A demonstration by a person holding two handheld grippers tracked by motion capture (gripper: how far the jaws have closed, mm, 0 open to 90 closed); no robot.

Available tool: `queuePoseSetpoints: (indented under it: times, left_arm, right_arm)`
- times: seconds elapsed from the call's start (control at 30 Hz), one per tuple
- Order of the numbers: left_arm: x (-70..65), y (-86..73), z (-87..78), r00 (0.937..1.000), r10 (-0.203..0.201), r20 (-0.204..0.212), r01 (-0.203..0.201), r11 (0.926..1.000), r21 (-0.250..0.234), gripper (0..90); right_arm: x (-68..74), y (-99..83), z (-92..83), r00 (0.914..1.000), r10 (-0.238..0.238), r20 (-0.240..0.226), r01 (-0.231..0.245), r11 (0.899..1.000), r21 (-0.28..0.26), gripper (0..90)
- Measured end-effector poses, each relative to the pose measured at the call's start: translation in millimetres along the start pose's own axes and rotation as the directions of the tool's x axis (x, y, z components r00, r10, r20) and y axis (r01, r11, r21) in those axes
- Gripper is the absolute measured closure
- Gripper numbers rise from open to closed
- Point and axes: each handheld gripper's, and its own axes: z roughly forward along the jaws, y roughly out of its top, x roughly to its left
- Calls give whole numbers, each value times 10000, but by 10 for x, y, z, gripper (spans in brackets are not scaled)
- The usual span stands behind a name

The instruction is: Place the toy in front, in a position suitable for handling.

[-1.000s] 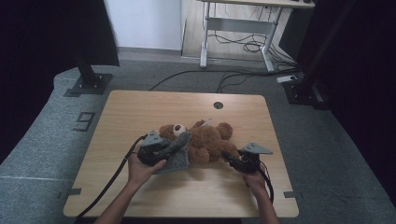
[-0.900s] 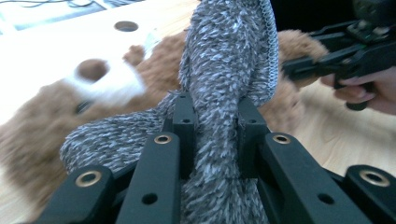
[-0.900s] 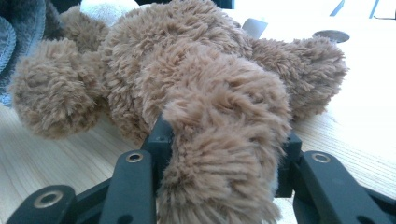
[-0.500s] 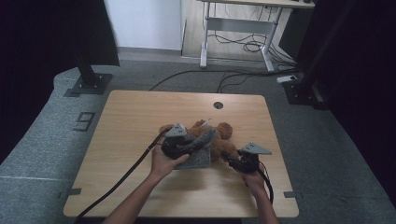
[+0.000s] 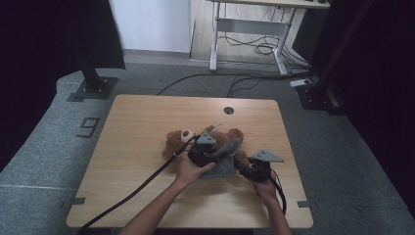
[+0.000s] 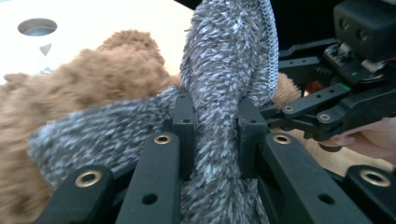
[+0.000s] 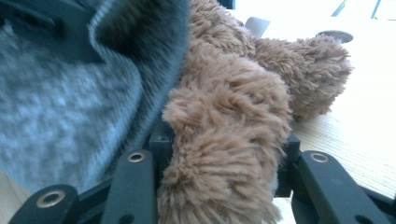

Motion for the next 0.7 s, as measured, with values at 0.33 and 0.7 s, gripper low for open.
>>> queuePoseSetpoints:
  times: [0.33, 0.7]
  left_arm:
    - [-31, -58, 43, 9958, 451, -802, -420, 9983, 399, 753]
    - [381, -342, -491, 9811, -385, -1897, 415, 9991, 121, 756]
  right_arm:
    - [9, -13, 11, 9997, -187, 148, 184, 9996, 197, 595]
    - [-40, -31, -15, 10000, -63, 15, 63, 9998, 202, 611]
